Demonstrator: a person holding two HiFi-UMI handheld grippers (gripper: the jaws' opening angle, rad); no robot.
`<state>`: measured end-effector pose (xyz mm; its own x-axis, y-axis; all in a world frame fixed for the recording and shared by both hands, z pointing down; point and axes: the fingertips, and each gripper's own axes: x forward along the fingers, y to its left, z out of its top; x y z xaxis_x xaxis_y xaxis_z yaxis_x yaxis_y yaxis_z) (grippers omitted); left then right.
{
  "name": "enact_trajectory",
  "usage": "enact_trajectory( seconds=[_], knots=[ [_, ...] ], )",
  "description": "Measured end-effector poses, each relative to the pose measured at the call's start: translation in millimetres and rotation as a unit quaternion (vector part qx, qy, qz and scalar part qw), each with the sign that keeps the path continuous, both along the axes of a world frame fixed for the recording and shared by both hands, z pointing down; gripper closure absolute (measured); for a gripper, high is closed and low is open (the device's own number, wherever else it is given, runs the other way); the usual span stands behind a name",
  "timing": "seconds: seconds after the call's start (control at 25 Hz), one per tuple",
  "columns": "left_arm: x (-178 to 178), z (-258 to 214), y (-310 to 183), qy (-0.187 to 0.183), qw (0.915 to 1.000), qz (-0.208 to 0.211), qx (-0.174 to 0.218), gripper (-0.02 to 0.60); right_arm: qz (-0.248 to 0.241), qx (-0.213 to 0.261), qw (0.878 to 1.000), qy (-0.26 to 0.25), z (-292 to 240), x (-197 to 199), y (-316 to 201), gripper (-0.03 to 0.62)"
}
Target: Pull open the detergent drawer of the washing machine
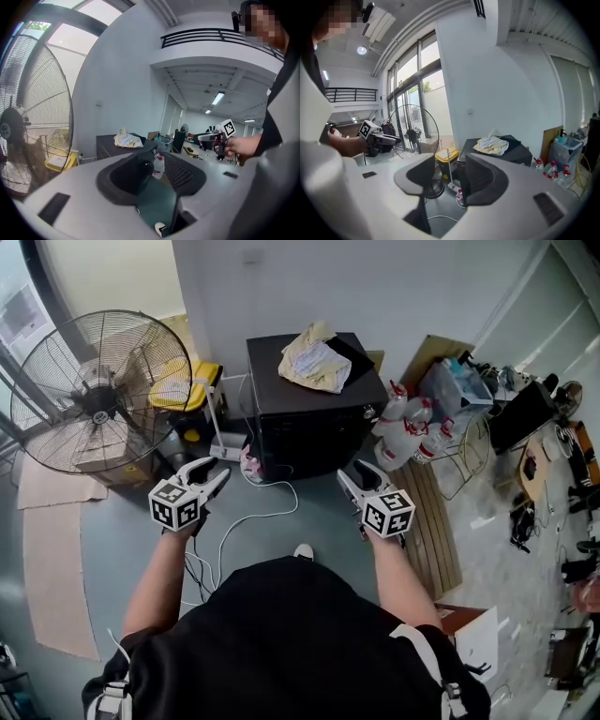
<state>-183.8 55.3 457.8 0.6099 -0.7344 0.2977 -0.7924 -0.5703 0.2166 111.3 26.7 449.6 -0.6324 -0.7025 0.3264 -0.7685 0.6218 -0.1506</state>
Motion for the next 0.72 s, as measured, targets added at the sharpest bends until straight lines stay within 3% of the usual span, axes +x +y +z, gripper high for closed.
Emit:
enact_trajectory(
  seconds=[0.72],
  knots=[
    [21.7,16.7,-67.5,-0.005,0.9992,-0.032,-0.021,0.393,-0.026,-0.02,0.999,0.0,18.8,22.7,-86.1,0.382]
  ],
)
